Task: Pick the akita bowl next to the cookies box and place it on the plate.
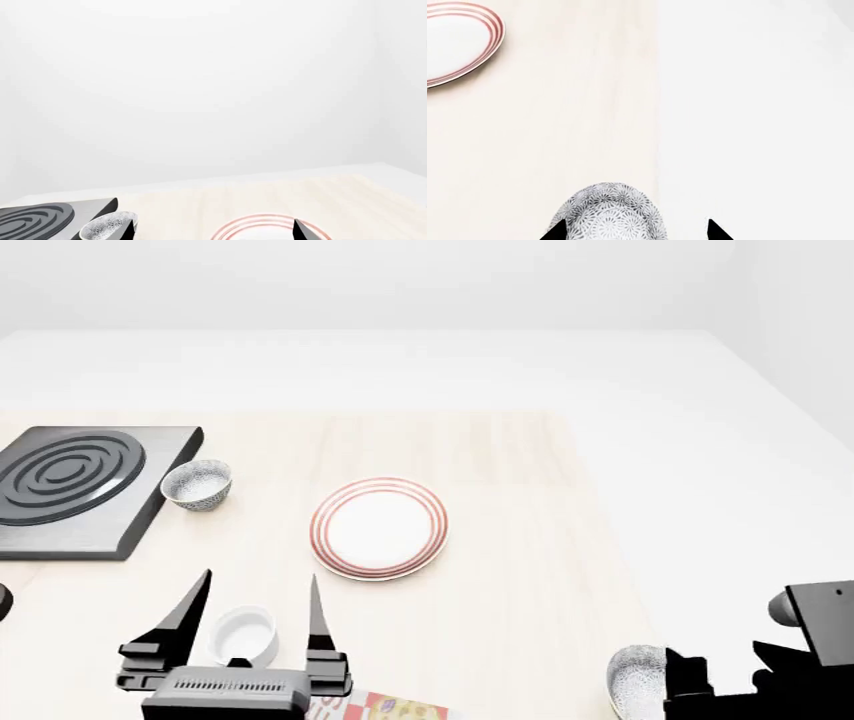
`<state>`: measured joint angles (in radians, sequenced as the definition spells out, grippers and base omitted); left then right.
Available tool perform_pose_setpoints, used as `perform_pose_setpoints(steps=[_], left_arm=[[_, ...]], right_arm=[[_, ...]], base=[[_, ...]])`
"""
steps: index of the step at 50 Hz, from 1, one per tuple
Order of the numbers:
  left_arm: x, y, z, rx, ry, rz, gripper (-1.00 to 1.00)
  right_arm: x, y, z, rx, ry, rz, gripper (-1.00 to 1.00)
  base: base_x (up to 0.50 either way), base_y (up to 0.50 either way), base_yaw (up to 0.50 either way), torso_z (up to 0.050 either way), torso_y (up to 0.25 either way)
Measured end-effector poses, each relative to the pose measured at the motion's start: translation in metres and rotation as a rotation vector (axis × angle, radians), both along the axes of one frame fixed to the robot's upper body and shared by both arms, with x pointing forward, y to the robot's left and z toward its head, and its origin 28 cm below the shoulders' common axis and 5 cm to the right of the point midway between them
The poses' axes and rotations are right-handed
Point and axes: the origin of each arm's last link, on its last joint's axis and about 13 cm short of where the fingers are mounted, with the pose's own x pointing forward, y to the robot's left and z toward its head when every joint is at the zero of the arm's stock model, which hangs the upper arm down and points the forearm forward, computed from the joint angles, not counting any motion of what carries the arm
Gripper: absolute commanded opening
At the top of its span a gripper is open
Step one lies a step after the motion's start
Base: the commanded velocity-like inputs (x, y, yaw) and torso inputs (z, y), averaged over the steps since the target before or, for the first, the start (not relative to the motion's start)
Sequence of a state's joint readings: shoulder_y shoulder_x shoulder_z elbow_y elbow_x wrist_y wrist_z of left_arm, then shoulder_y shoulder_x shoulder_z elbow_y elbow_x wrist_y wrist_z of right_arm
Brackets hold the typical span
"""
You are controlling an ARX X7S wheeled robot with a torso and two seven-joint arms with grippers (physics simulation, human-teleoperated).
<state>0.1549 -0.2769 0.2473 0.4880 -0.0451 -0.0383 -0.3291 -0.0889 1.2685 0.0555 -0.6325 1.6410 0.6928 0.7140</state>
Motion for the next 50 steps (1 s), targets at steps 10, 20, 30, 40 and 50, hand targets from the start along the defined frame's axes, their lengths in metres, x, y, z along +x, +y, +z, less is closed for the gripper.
perform_pose_setpoints(steps=[10,20,30,40,50], left_arm=[[0.0,0.0,-0.001,0.001,0.001,0.0,1.0],[0.001,0.0,-0.001,0.002,0.002,0.0,1.0],[0.0,0.0,-0.002,0.002,0.003,0.0,1.0],[0.001,0.0,-0.002,0.003,0.004,-0.001,1.0],[0.001,-0.001,-0.003,0.003,0.004,-0.001,1.0]], right_arm=[[0.002,-0.011,-0.004,-0.015,0.018,-0.025,1.0],[0.003,-0.018,-0.012,-0.018,0.041,-0.04,1.0],[0.005,-0.021,-0.021,-0.013,0.06,-0.043,1.0],[0.008,-0.022,-0.03,-0.006,0.078,-0.036,1.0],[0.012,-0.022,-0.038,0.0,0.091,-0.03,1.0]], base=[[0.0,0.0,0.0,0.0,0.0],[0.0,0.0,0.0,0.0,0.0],[0.0,0.0,0.0,0.0,0.0],[0.0,0.0,0.0,0.0,0.0],[0.0,0.0,0.0,0.0,0.0]])
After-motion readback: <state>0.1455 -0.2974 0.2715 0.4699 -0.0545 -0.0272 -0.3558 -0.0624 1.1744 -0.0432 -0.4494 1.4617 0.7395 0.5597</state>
